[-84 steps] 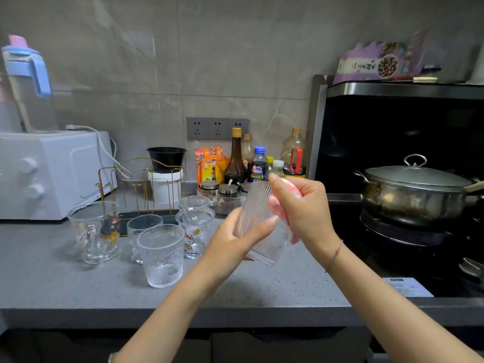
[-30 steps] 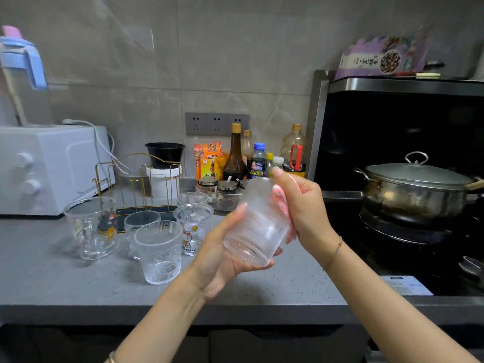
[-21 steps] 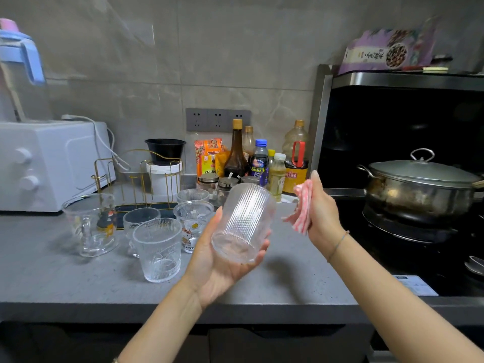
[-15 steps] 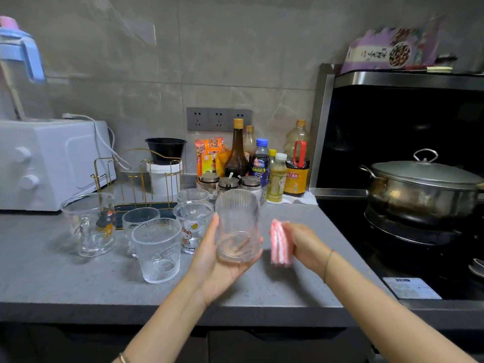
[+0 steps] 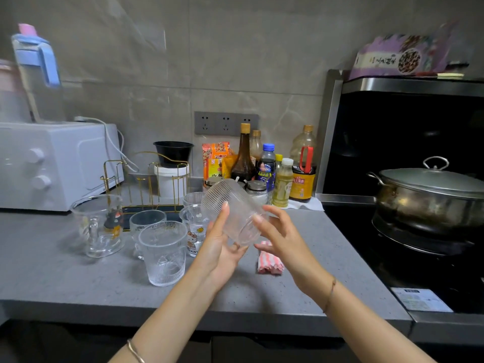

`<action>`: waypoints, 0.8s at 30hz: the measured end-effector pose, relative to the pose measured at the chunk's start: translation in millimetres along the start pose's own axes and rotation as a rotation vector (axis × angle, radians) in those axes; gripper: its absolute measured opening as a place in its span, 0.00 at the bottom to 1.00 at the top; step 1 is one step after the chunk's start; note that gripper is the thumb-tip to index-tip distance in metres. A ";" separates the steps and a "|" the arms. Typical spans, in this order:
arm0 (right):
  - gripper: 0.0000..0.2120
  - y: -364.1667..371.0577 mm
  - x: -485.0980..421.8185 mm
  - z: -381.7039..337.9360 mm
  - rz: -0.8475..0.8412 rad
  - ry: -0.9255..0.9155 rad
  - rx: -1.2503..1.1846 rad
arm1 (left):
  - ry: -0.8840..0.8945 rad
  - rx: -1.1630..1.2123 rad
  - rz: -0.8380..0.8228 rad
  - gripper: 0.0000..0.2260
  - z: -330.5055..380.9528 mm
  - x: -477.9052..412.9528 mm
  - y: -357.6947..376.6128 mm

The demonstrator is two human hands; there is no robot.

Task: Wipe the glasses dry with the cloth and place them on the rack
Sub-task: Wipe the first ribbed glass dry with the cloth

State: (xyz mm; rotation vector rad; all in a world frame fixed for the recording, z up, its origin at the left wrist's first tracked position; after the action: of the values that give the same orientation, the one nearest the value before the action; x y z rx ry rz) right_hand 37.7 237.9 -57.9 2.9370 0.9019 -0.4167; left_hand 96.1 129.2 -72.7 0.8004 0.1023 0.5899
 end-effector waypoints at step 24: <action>0.34 91.7 -169.9 -99.1 -0.169 -0.334 0.230 | 0.008 -0.038 -0.100 0.32 184.6 -87.4 -19.7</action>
State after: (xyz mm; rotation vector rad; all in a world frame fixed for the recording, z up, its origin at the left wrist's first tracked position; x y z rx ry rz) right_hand -22.3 80.7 79.2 2.8578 1.1189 -1.0492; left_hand 88.1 -47.5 31.4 0.7513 0.1370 0.4993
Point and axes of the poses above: each hand's wrist, its own x-axis away from the middle knuckle, its own y-axis out of the palm, z = x × y, the point moved 3 cm from there along -x, towards the middle knuckle, and after that the axes turned 7 degrees about z, right-handed, at the moved point
